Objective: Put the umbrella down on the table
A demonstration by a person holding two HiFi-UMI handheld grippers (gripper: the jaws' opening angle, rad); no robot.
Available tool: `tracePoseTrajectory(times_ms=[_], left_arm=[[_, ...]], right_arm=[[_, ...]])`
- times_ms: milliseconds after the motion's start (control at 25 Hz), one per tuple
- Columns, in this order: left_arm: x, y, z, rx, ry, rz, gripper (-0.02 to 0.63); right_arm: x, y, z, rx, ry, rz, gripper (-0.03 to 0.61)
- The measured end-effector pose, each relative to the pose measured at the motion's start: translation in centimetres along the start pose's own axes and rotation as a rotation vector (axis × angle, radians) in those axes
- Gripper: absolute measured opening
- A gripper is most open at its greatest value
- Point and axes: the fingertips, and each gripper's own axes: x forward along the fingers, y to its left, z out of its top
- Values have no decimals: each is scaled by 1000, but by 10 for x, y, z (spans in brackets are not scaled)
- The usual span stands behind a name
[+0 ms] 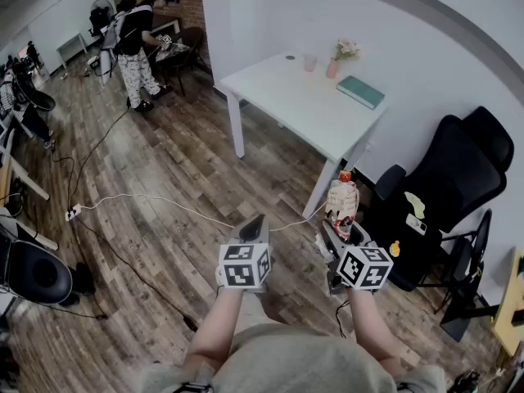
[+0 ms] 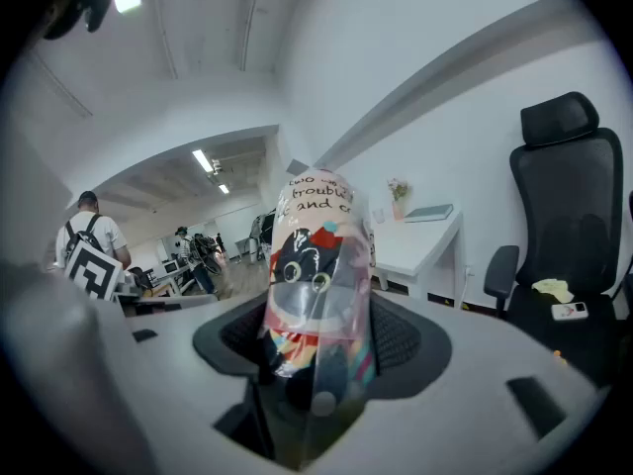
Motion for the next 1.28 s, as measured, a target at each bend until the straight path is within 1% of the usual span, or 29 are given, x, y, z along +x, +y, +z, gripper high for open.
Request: tracePoseTrajectory(times_ms=[120,200,280,360,520,760,1000,1160,1280], left_arm=[[-28,-60,-26,-25,-9,39,11],[-47,-94,-37,-38,-10,56,11],[-62,-122,-43,-42,-16,51,11],[-72,-138,-47,-33,-21,52,11],[-83,-150,-50,-11,-21,70,11],[-95,-155,-49,-3,-38,80,11],[-97,-165,-47,-1,-58,78,11],[-96,-167,-46,-2,-70,88,11],[-92,-171,-44,-8,-78,94,11]], right_arm=[[-58,-18,-11,-11,18,26,272],[-90,-29,-18,-17,30,34,272],[-116,-34,-23,-28,36,45,272],[-132,-38,-26,-33,32,55,272],[-149,-41,-26,-19,14,56,272],[-162,-37,-25,-39,0,77,272],[-168,-39,-21,-48,-12,87,272],[-168,-45,-17,-27,-18,103,272],[-167,-49,-14,-41,-14,107,272]])
